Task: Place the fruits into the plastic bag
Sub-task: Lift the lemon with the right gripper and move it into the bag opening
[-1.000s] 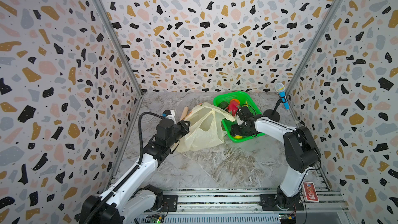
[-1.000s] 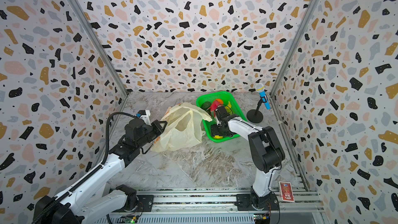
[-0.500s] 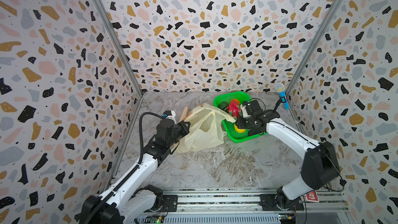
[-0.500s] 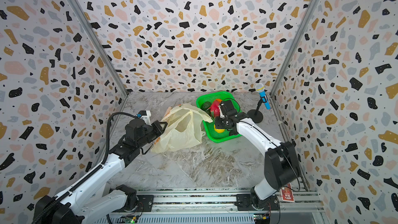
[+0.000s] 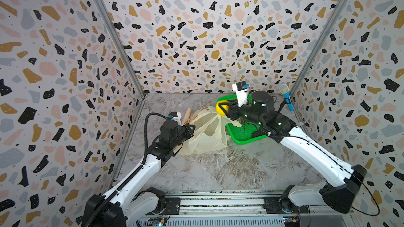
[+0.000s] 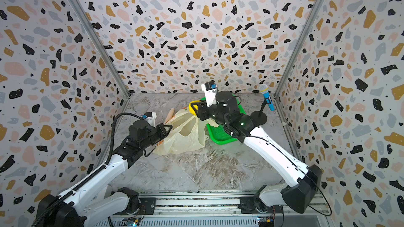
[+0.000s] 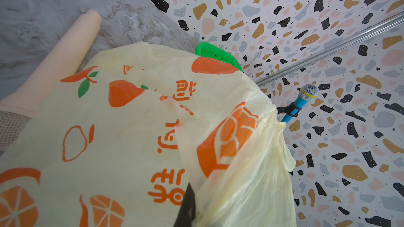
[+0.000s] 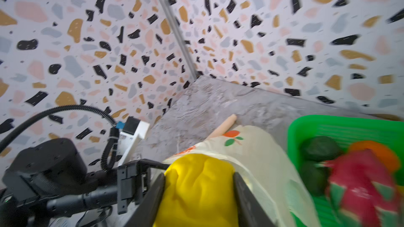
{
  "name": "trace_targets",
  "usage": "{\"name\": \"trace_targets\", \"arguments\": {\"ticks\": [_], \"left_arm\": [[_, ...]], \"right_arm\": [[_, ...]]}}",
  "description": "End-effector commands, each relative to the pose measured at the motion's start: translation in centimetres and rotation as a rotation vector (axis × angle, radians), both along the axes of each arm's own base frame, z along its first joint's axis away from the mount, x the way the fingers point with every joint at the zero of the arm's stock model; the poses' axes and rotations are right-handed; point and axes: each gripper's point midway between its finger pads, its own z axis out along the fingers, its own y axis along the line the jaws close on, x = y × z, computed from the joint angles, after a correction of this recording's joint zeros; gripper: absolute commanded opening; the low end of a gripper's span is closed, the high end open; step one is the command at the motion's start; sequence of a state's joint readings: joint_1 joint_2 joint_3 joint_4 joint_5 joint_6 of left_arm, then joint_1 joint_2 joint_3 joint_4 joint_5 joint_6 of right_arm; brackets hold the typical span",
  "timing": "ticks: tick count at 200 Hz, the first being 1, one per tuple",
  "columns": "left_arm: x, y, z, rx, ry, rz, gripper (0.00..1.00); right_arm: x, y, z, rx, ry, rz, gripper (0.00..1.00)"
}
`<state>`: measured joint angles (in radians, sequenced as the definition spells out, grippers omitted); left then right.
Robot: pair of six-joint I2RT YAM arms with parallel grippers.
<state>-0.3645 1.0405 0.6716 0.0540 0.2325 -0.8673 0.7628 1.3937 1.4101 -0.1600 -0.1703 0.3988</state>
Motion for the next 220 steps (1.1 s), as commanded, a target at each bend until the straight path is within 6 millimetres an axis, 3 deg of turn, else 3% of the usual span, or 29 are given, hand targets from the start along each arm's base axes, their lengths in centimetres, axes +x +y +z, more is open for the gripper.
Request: {"name": "trace_targets", "arguments": {"ticks": [1,42,112,129,171,197,220], "left_arm": [[0.3,-0.4,1.0,-0.038,-0.042,-0.018,0.00],[0.2,-0.5,0.9,-0.038,-0.039,-0.023,0.00],[0.2,-0.7,1.8,-0.051,-0.065,-0.033,0.00],[0.0,-1.1,2.0,-0.062,-0.067,-0.059,0.00],[-0.6,-1.2,1.2,-0.060,-0.037,-0.075,0.00],[-1.0,-1.5,0.5,-0.065,-0.026,-0.097,0.00],[-1.1,-1.9,0.4,-0.110,-0.010,-0.110,0.00]], "right_arm": [[-2.0,4.3,-1.3,0.097,0.060,0.173,0.39],[-2.4,7.3,-5.7,0.043,0.113,0.228,0.39],[-2.6,6.1,-13.0,-0.024,0.303,0.155,0.40],[-1.2,5.9,-13.4,-0.027,0.316,0.116,0.41],[4.7,4.9,-13.1,0.008,0.346,-0.021,0.41],[6.6,5.7,-12.9,0.026,0.344,-0.046,0.43],[7.7,6.3,-13.1,0.024,0.349,-0.063,0.71]]}}
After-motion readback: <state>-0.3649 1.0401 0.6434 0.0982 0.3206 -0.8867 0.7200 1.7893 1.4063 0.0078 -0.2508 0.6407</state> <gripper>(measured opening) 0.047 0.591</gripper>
